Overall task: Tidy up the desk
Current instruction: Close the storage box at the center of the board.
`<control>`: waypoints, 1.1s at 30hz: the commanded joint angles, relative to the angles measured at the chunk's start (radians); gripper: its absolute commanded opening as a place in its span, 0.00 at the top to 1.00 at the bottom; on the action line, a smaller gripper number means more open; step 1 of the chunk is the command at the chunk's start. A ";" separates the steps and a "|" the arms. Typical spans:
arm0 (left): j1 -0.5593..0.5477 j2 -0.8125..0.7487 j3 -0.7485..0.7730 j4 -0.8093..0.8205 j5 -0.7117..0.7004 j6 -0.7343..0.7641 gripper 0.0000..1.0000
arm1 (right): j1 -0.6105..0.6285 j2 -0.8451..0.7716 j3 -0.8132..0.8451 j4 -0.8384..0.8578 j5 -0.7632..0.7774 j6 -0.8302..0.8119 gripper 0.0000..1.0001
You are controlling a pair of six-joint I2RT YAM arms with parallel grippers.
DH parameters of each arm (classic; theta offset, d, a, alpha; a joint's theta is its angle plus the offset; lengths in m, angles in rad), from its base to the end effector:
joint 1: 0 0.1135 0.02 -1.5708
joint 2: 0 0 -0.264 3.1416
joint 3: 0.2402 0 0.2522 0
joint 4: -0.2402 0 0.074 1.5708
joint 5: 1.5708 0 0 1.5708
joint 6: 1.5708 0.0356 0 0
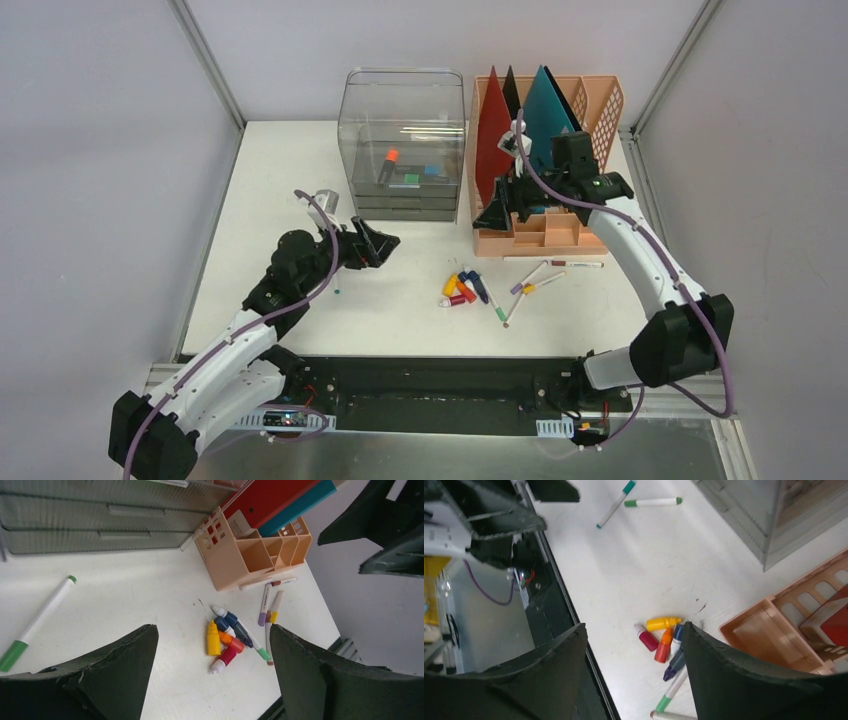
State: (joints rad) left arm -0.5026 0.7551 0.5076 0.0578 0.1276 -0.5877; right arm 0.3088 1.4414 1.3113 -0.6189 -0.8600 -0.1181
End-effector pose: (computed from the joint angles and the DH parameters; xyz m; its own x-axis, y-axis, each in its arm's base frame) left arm 0.1620 -0.0942 0.2720 -0.4631 -0.3730 -0.8040 0.3972 0.7236 -0.5645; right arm 0.2851 0.1193 0.3368 -0.5585 -0.2588 -0.7881 -0.7984 0.4254 0.4261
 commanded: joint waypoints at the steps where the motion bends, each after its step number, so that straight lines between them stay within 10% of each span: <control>1: 0.005 0.042 -0.052 0.162 0.091 -0.121 0.15 | -0.001 -0.128 -0.016 -0.225 -0.124 -0.318 0.28; 13: 0.006 0.153 -0.125 0.429 0.102 -0.184 0.01 | -0.043 -0.408 -0.214 -0.368 -0.125 -0.669 0.24; 33: 0.007 0.363 -0.155 0.769 0.115 0.005 0.03 | -0.454 -0.347 -0.262 -0.403 -0.070 -0.784 0.17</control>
State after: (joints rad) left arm -0.5022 1.0607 0.3767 0.6918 0.2192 -0.6270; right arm -0.0982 1.0824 1.0492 -1.0679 -0.8974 -0.8890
